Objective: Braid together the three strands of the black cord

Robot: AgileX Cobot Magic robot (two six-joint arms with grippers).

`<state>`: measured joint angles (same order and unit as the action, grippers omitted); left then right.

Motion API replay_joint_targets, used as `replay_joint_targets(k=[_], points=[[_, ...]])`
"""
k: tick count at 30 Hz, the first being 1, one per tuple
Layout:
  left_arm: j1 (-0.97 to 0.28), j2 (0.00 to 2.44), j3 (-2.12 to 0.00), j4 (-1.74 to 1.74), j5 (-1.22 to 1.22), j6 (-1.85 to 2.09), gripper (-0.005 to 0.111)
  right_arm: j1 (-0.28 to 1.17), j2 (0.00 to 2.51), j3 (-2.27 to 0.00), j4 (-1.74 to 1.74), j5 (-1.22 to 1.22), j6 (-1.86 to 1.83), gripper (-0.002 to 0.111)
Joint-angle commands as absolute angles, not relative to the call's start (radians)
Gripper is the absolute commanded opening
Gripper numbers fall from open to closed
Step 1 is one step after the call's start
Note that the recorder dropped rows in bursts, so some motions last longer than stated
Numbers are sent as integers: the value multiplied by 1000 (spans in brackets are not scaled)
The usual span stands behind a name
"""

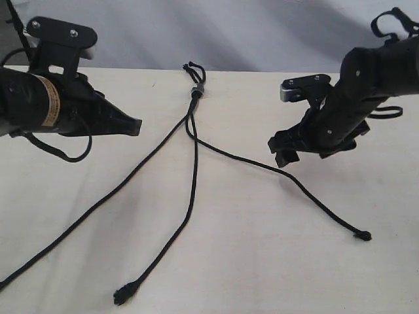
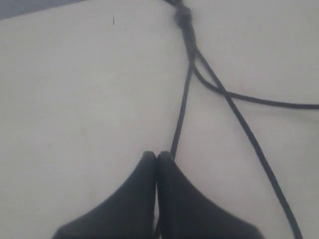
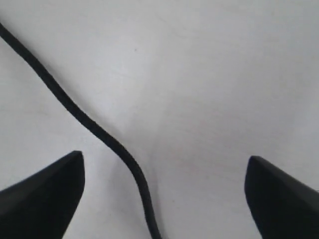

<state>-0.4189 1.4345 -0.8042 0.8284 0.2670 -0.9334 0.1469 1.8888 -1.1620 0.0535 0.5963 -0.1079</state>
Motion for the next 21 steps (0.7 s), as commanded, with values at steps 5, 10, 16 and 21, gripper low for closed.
replay_joint_targets(k=[5,10,16,21], points=[[-539,1650,-798,594,224,-768,37,141,1695,-1171,-35,511,-128,84],[-663,1757,-830,590,190,-766,46,141,1682,-1167,-28,478,-128,84],[-741,1851,-892,590,202,-766,46,141,1690,-1167,-28,477,-128,84],[-754,1911,-927,590,244,-740,46,141,1690,-1167,-28,477,-128,84]])
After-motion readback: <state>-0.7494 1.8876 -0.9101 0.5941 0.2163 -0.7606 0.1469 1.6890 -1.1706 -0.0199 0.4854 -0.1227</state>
